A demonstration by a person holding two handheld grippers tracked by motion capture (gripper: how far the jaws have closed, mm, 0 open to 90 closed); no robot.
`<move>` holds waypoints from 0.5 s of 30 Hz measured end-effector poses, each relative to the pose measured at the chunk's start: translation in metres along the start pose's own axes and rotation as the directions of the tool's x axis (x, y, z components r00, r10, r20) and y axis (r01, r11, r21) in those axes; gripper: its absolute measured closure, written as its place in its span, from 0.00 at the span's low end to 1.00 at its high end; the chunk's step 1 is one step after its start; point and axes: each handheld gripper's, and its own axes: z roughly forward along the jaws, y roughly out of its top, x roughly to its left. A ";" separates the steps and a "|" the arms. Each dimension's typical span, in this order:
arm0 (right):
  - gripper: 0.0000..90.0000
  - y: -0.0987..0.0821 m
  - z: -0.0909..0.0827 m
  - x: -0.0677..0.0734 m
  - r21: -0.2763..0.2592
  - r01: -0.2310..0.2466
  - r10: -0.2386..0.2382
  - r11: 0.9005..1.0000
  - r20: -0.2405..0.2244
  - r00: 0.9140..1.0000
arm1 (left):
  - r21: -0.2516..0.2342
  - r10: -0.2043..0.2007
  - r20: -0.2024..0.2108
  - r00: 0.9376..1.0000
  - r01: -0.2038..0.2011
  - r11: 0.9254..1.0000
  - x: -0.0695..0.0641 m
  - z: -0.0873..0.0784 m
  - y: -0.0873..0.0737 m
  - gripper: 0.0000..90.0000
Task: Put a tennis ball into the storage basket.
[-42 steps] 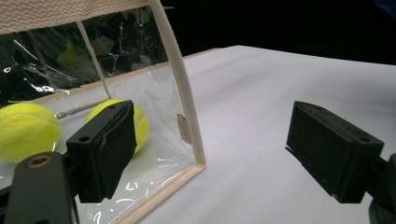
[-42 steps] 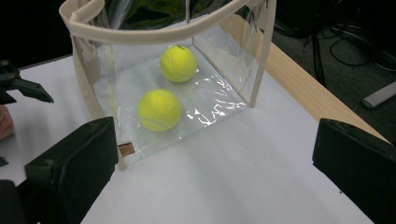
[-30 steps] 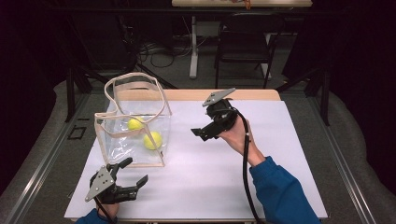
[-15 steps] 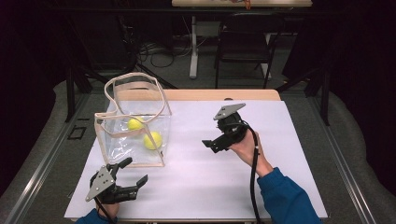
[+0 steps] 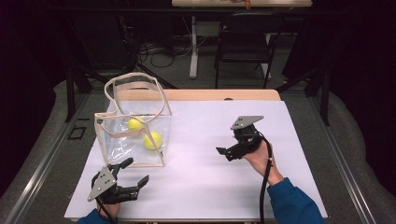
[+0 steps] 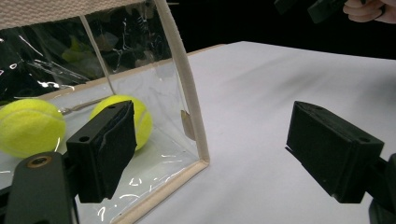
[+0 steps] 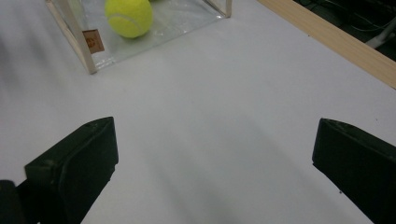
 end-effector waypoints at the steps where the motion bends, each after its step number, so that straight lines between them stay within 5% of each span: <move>1: 0.00 -0.004 -0.001 0.000 0.002 -0.006 0.006 1.000 0.000 1.000 | -0.001 -0.005 -0.002 1.000 0.005 1.000 0.000 0.000 0.000 0.18; 15: 0.00 -0.050 -0.009 0.000 0.008 -0.040 0.040 0.999 0.013 0.999 | 0.009 0.002 -0.003 1.000 -0.002 1.000 -0.001 0.002 0.000 0.18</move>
